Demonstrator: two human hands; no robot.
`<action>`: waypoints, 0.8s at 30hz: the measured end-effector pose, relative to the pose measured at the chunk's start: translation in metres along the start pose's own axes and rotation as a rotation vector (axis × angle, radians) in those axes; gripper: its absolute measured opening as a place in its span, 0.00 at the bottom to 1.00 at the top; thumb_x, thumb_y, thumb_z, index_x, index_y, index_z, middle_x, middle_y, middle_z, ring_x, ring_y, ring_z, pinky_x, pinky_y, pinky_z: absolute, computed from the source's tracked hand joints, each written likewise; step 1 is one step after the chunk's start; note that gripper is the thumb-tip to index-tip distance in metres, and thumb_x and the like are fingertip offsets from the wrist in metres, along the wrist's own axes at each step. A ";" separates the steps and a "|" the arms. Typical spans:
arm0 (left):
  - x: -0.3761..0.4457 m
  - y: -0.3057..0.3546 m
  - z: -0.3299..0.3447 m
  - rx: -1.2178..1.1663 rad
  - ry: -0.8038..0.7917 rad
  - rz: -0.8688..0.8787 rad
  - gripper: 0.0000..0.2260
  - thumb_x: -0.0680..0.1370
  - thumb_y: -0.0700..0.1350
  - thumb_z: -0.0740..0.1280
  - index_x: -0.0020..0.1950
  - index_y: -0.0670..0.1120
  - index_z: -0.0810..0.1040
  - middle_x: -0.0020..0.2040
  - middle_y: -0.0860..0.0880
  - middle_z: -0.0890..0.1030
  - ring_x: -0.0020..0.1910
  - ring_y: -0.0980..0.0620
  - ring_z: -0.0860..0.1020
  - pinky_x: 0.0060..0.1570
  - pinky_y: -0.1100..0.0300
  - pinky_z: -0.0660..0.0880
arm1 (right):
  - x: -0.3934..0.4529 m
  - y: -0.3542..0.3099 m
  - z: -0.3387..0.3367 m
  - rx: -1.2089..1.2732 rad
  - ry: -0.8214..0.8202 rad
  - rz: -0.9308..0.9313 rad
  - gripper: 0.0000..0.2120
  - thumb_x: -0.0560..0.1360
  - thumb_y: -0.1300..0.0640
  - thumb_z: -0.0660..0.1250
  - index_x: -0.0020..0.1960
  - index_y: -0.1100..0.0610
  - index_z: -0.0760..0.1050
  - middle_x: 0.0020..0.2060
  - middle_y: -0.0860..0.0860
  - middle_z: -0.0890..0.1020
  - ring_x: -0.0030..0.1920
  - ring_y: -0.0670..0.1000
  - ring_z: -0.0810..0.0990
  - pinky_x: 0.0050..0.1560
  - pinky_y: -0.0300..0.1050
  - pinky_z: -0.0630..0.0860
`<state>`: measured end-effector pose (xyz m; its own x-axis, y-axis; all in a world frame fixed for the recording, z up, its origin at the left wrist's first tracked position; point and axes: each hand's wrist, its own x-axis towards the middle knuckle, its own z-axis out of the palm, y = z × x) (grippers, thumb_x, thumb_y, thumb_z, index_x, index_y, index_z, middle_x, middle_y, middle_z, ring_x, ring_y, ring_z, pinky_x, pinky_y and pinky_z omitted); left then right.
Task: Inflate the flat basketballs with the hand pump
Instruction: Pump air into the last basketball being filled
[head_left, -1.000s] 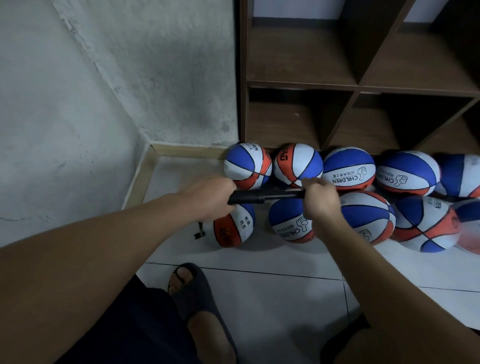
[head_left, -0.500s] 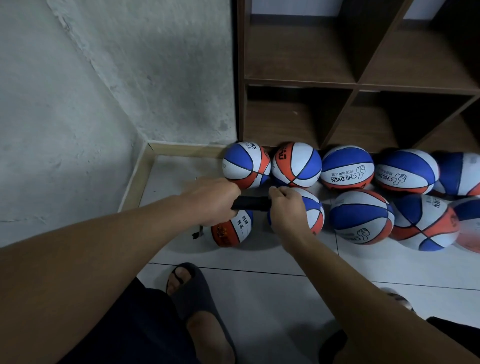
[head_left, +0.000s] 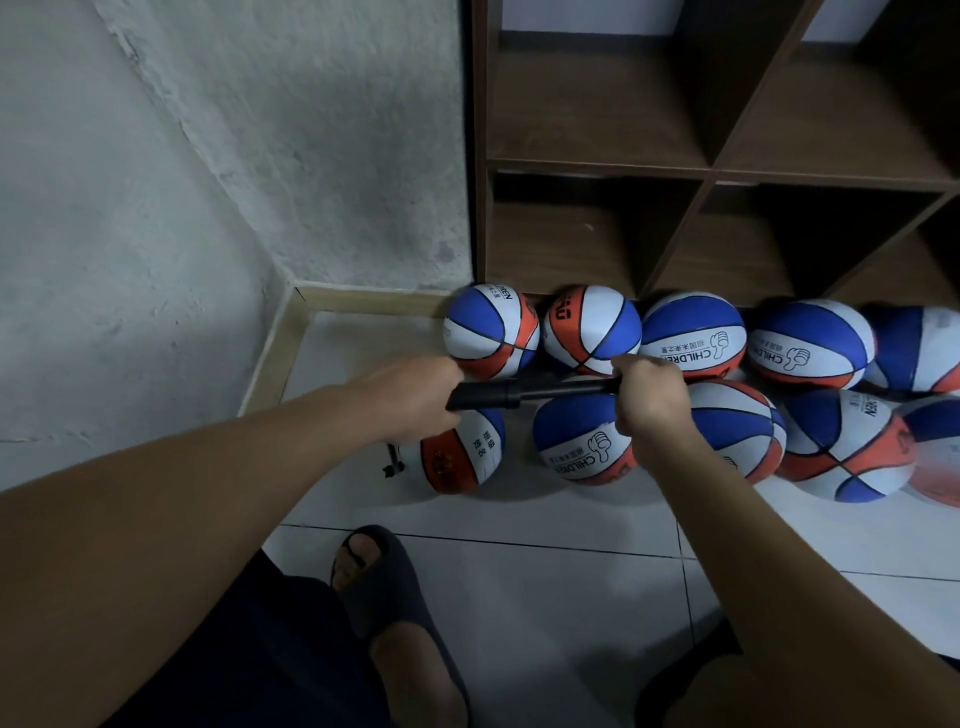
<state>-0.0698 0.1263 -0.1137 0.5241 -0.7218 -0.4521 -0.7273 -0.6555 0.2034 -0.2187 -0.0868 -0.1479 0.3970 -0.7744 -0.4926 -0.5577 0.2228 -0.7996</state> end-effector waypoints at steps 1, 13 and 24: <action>0.001 0.003 0.002 0.010 0.008 -0.002 0.08 0.80 0.46 0.70 0.41 0.51 0.76 0.34 0.50 0.77 0.30 0.52 0.75 0.30 0.58 0.67 | -0.006 0.002 0.008 -0.005 0.000 -0.023 0.04 0.79 0.60 0.62 0.45 0.59 0.72 0.35 0.57 0.67 0.37 0.55 0.65 0.33 0.47 0.63; 0.001 0.012 0.010 0.102 0.084 0.077 0.10 0.80 0.49 0.70 0.40 0.50 0.76 0.33 0.50 0.78 0.29 0.51 0.75 0.29 0.58 0.66 | -0.041 0.016 0.058 -0.035 -0.162 -0.107 0.12 0.83 0.59 0.61 0.41 0.58 0.69 0.32 0.52 0.69 0.36 0.52 0.67 0.39 0.51 0.64; 0.003 0.003 0.010 0.113 0.066 0.107 0.10 0.81 0.49 0.68 0.40 0.52 0.75 0.34 0.52 0.78 0.30 0.52 0.76 0.30 0.57 0.69 | -0.037 0.021 0.058 -0.066 -0.233 -0.059 0.12 0.85 0.54 0.61 0.44 0.56 0.73 0.35 0.53 0.72 0.35 0.52 0.70 0.37 0.50 0.68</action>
<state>-0.0746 0.1240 -0.1232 0.4663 -0.8016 -0.3743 -0.8238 -0.5477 0.1467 -0.2028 -0.0191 -0.1658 0.5831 -0.6261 -0.5177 -0.5722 0.1359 -0.8088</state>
